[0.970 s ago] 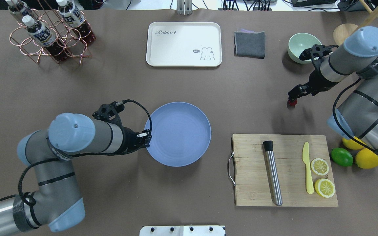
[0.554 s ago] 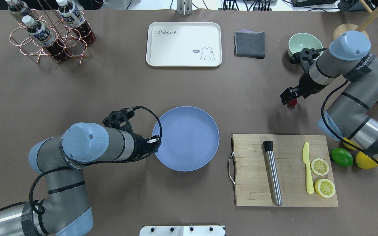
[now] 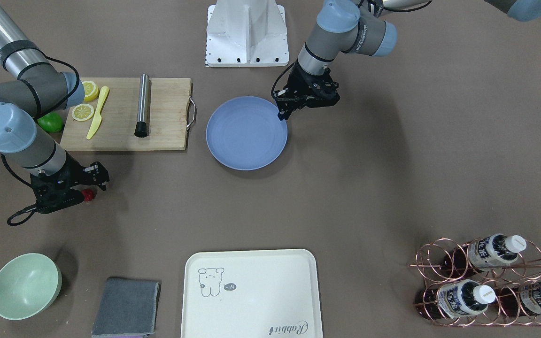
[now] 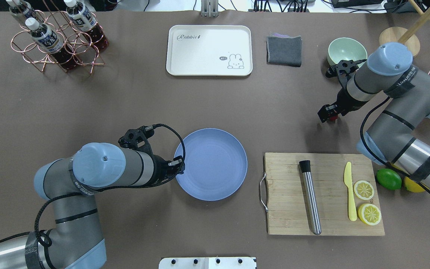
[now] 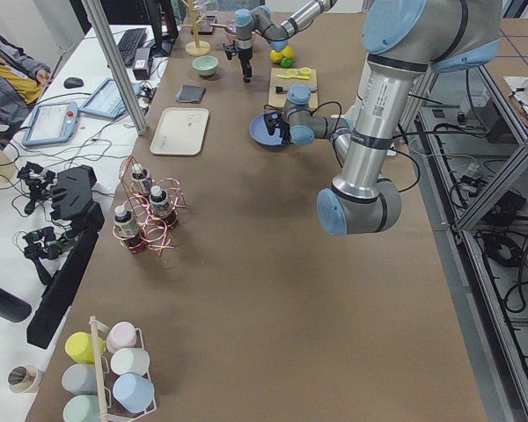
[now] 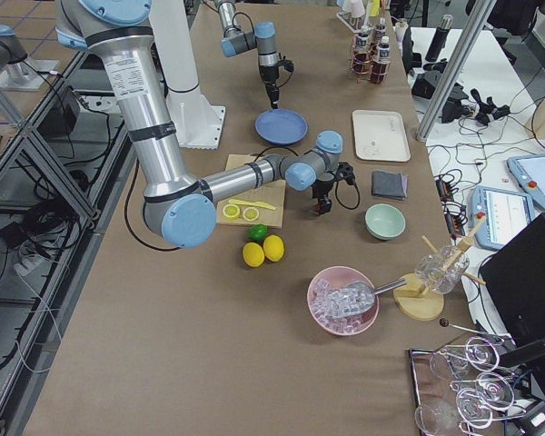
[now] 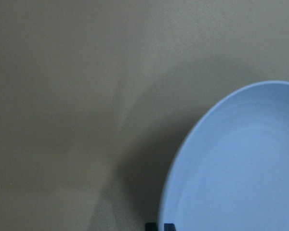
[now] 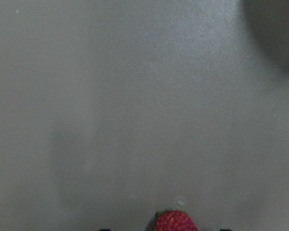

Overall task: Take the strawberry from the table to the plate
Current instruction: 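Slide the plate inward with left gripper while right gripper grasps the strawberry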

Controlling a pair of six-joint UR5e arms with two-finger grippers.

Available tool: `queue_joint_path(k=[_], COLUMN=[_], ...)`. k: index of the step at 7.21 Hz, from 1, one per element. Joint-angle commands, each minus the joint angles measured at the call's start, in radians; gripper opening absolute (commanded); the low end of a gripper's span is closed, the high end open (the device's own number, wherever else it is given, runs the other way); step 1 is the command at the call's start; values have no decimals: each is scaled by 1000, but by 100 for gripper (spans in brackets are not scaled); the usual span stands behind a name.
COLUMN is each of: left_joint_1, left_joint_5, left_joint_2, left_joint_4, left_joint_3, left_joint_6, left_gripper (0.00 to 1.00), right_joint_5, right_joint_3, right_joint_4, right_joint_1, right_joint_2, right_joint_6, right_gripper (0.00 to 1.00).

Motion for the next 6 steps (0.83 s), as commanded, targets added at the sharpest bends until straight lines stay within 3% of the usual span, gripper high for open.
queue_joint_path(k=[1, 4, 6], left_joint_1=[-2, -50, -178], left_joint_5=[-4, -13, -133], left_joint_2=[-2, 53, 175], left_joint_4=[0, 2, 2], left_joint_3=[-6, -58, -90], left_joint_6=[0, 52, 267], left_gripper=[84, 83, 83], right_joint_5=[7, 52, 36], right_joint_3=[2, 43, 94], right_joint_4=[0, -12, -12], right_joint_1=[2, 11, -82], right_joint_2=[2, 73, 139], right_joint_6=[-3, 107, 309], right_gripper=[0, 0, 0])
